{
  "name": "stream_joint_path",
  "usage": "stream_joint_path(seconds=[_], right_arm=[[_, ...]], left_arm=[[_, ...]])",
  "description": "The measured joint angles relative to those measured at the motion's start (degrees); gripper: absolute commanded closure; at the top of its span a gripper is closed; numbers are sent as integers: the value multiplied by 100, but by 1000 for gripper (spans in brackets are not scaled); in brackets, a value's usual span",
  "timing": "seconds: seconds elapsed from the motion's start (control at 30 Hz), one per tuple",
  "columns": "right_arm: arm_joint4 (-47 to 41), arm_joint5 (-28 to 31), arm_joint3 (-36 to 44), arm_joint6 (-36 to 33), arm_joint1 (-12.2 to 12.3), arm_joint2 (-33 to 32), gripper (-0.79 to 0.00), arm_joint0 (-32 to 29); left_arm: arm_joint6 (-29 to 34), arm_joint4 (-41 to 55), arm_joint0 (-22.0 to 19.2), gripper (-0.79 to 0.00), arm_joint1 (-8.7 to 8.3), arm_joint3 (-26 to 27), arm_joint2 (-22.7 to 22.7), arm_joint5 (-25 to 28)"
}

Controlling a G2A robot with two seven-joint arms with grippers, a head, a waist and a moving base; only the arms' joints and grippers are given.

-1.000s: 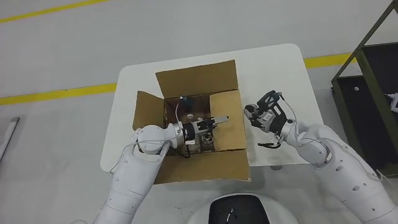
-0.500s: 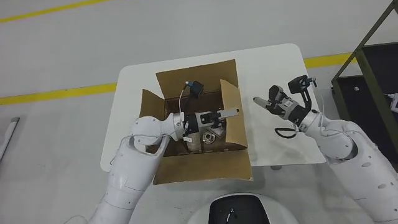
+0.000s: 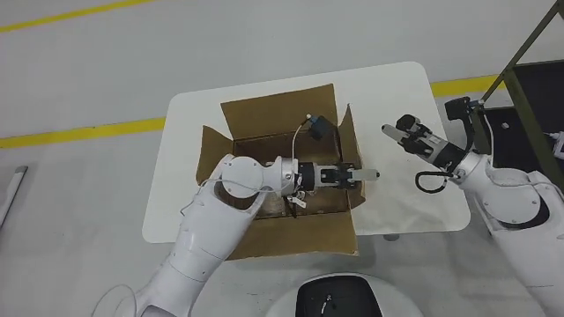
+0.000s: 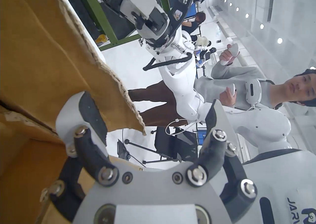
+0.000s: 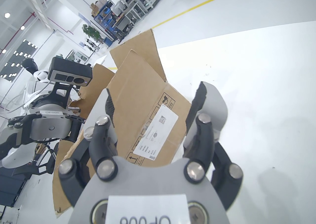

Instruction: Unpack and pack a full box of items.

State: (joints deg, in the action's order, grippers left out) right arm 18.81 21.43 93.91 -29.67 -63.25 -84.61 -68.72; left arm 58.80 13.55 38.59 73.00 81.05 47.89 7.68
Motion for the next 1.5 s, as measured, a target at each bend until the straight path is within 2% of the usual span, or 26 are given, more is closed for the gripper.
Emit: stream_joint_path(seconds=[0.43, 0.63, 0.7, 0.77, 0.83, 0.87, 1.07, 1.27, 1.37, 1.5], right_arm=[[-97, -135, 78, -117, -26, 288, -326, 462], [167, -329, 34, -392, -20, 476, -320, 546], [321, -415, -22, -448, -21, 563, -271, 563], [466, -508, -61, -481, -21, 624, -169, 566], [580, -642, -92, -489, -19, 648, -102, 546], [621, -696, -88, -478, -17, 646, 0, 529], [647, -721, -71, -436, 11, 524, 0, 322], [665, -665, -137, -318, 24, 480, 0, 165], [690, -640, -226, -236, 21, 511, 0, 134], [746, -616, -331, -154, 11, 585, 0, 156]], left_arm=[[39, -169, -104, -785, 112, -73, -293, 37], [73, -208, -94, -785, 133, -78, -321, 37], [94, -204, -94, -785, 138, -81, -320, 42], [105, -204, -94, -785, 143, -84, -317, 46], [115, -204, -92, -785, 147, -88, -310, 48], [115, -206, -91, -785, 148, -90, -304, 48], [72, -341, -23, -785, 80, -150, -50, -27], [53, -342, 290, -785, -123, -53, 643, -457], [-49, -770, 492, -785, -246, 105, 949, -738], [-58, -1988, 722, -785, -411, 351, 1103, -1222]])
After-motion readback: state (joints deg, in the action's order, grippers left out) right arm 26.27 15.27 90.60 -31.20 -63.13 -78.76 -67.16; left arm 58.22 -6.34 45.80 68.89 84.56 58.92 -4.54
